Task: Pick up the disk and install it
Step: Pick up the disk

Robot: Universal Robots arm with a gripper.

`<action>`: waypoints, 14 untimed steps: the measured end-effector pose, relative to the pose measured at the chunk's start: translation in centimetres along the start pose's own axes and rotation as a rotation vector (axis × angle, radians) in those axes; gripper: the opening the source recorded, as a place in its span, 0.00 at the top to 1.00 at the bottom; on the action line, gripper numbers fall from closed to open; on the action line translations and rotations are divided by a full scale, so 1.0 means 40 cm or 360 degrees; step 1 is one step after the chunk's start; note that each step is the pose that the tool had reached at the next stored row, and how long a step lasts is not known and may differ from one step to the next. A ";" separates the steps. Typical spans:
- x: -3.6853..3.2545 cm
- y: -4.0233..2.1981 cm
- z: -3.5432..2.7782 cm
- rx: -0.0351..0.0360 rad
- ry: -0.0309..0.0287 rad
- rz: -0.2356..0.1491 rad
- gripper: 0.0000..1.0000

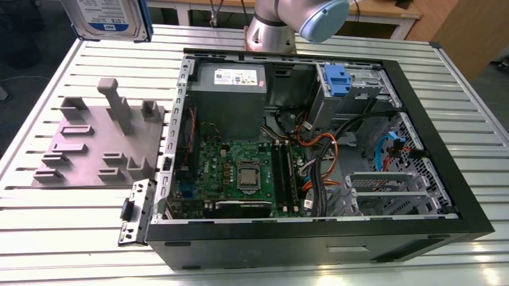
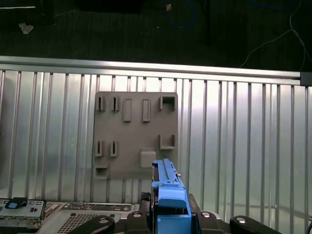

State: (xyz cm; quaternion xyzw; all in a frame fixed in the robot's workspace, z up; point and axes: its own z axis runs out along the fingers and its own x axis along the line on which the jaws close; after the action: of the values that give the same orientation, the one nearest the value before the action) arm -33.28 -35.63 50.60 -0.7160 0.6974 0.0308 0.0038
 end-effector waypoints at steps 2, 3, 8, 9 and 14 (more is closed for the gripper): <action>0.000 -0.003 0.000 0.0000 0.00001 0.0000 0.63; 0.000 -0.005 0.000 0.0000 0.00001 0.0000 0.63; 0.000 -0.011 0.000 0.0000 0.00001 0.0000 0.63; 0.000 -0.012 -0.001 0.0000 0.00002 0.0000 0.63; 0.000 -0.017 -0.001 0.0000 0.00000 0.0000 0.63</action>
State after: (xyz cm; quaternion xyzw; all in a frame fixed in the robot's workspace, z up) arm -32.60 -35.63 50.60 -0.7160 0.6974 0.0308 0.0039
